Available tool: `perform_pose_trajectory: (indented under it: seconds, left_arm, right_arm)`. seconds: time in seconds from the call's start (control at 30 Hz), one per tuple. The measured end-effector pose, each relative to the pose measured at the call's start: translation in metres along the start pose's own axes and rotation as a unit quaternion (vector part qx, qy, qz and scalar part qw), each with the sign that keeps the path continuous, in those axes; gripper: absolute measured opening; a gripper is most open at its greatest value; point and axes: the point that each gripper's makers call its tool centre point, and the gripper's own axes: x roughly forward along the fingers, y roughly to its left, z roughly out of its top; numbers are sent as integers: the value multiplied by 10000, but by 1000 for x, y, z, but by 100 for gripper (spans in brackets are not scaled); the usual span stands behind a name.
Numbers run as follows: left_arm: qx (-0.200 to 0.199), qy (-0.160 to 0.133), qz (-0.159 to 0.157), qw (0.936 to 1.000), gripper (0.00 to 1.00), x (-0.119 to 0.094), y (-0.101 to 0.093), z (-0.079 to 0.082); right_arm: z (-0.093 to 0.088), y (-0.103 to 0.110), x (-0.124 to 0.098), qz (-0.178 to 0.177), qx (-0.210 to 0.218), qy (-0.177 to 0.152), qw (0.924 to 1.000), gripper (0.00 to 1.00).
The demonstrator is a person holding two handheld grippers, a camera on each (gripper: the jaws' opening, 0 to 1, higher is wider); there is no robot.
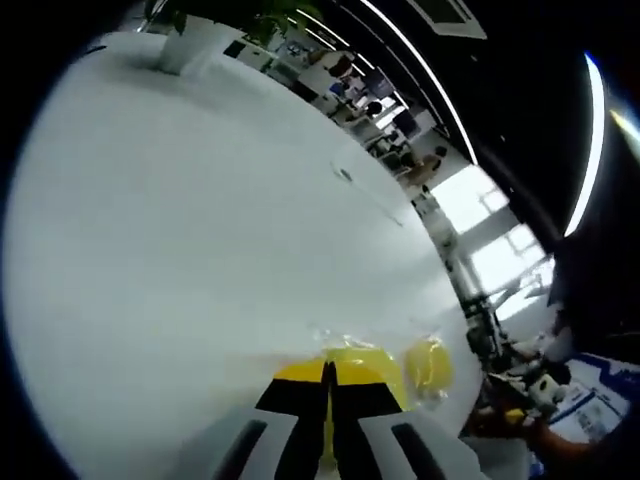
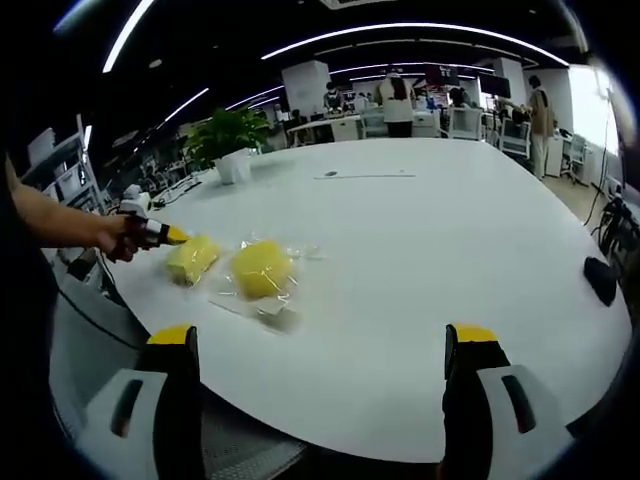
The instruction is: Compare the silicone blocks by pressing each to a similar depth, holding the contact briefly, and releasing to observe deformation and rebound differences across the visible hardness samples.
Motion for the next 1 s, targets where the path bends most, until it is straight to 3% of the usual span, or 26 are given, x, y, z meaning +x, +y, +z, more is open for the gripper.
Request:
perform_pose_trajectory:
  seconds: [0.1, 0.43, 0.57, 0.87, 0.9, 1.0]
  left_arm:
    - [-129, -7, -21, 9999, 0, -4, -6, 0]
    - [340, -262, -267, 9987, 0, -16, -38, 23]
    - [991, -217, -388, 9941, 0, -20, -57, 28]
    - [1562, -278, -629, 9853, 0, -26, -86, 36]
    - [1820, -311, -697, 9803, 0, -27, -92, 36]
    - [1964, -349, -790, 9767, 0, -30, -101, 34]
  right_arm:
    - [0, 2, 0, 11, 3, 2, 10000, 96]
    - [4, 8, 2, 102, -10, -45, 9999, 96]
    - [9, 11, 3, 140, 1, -99, 9999, 96]
    - [14, 16, 4, 220, -9, -161, 9996, 96]
    - [14, 17, 4, 224, -19, -163, 9996, 96]
    - [16, 17, 4, 231, -20, -183, 9996, 96]
